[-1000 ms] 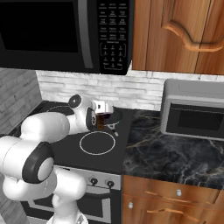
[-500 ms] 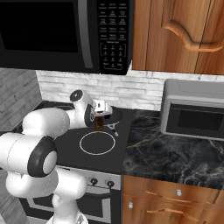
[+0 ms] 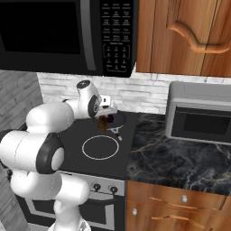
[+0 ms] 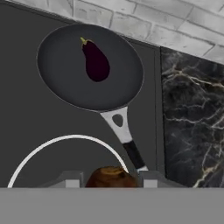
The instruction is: Put the sweet potato and eggplant in the pan. Then turn on the rear right burner and set the heat to medium.
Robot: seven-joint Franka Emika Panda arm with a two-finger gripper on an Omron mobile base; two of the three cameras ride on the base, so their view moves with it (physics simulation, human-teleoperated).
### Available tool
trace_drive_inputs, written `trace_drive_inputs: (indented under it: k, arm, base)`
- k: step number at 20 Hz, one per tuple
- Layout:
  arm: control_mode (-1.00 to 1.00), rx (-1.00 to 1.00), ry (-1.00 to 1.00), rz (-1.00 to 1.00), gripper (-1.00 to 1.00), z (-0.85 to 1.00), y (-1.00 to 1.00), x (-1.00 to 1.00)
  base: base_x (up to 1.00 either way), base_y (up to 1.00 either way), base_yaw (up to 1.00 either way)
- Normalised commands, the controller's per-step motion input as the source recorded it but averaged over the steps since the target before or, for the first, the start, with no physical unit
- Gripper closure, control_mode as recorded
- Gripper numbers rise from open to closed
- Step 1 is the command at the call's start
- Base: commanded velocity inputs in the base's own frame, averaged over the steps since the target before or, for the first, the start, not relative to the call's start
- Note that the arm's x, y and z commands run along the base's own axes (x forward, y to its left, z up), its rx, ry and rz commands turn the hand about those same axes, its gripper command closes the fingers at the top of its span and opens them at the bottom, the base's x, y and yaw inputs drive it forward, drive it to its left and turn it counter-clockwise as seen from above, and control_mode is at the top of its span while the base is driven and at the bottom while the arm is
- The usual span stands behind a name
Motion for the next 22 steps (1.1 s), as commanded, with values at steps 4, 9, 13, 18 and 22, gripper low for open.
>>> trace_drive_inputs:
  k: [4,9,13,18,22]
  arm:
    - [-1.00,0.00,0.04,0.00,1.00,-0.17,0.00,0.46]
    - [-1.00,0.02,0.00,0.00,1.00,-0.12,0.00,0.38]
    - [-1.00,0.01,0.00,0.00,1.00,-0.48,0.00,0.25]
    - [-1.00,0.02,0.00,0.00,1.00,-0.48,0.00,0.30]
    - [-1.00,0.06,-0.01,-0.01,1.00,-0.05,0.00,0.44]
  base:
    - [0.00,0.00,0.00]
    - [0.00,0.00,0.00]
    - [0.00,0.00,0.00]
    - [0.00,0.00,0.00]
    - [0.00,0.00,0.00]
